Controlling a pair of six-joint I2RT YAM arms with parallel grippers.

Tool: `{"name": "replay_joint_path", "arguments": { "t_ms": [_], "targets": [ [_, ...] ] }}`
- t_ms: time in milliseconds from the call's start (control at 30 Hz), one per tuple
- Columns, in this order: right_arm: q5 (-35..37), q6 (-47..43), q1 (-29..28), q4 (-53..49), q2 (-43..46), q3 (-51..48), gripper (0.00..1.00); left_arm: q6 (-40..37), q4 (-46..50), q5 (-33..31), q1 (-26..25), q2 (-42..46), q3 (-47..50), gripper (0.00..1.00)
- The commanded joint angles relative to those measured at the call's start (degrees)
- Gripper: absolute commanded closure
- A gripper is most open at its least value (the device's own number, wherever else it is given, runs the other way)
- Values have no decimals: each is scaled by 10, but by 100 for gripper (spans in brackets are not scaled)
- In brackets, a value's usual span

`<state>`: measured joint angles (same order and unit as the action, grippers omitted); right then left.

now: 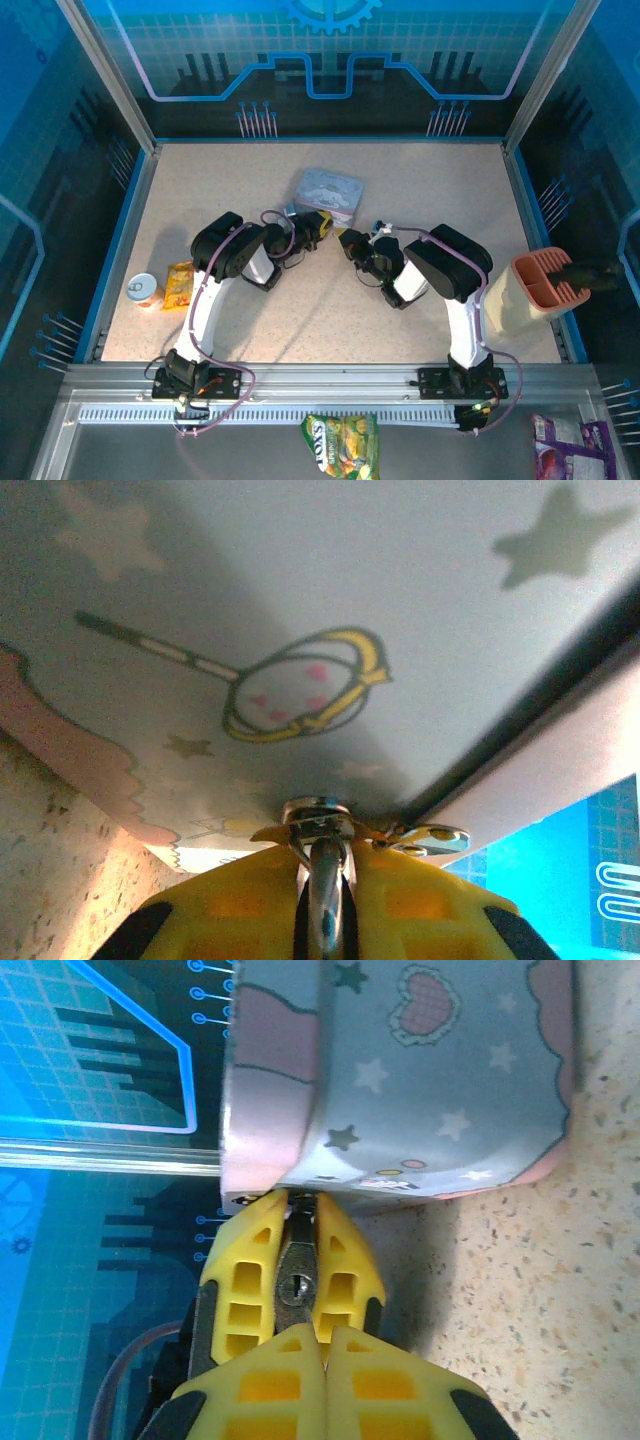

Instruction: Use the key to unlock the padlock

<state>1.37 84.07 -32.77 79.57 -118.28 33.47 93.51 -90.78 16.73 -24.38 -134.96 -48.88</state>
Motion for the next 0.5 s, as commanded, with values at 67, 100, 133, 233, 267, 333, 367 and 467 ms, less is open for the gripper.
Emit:
{"name": "replay_joint_path", "arguments": {
  "t_ms": [67,100,133,233,267,333,367,467],
  "targets": [
    [6,4,6,20,-8,8,100,28,105,15,-9,-57,27,100],
    [7,5,6,20,-9,8,100,28,105,15,-9,-57,27,100],
    [6,6,7,20,-7,9,100,28,105,15,-9,-57,27,100],
    [3,5,6,20,1,11,100,27,106,15,-9,-57,28,100],
    [5,6,5,20,5,10,100,26,105,15,-9,-57,28,100],
    [8,7,5,20,10,8,100,25,106,15,-9,-57,28,100],
    [9,9,6,20,11,7,100,25,105,15,-9,-57,29,100],
    [5,14,4,20,13,8,100,23,105,15,-9,-57,30,100]
  ]
}}
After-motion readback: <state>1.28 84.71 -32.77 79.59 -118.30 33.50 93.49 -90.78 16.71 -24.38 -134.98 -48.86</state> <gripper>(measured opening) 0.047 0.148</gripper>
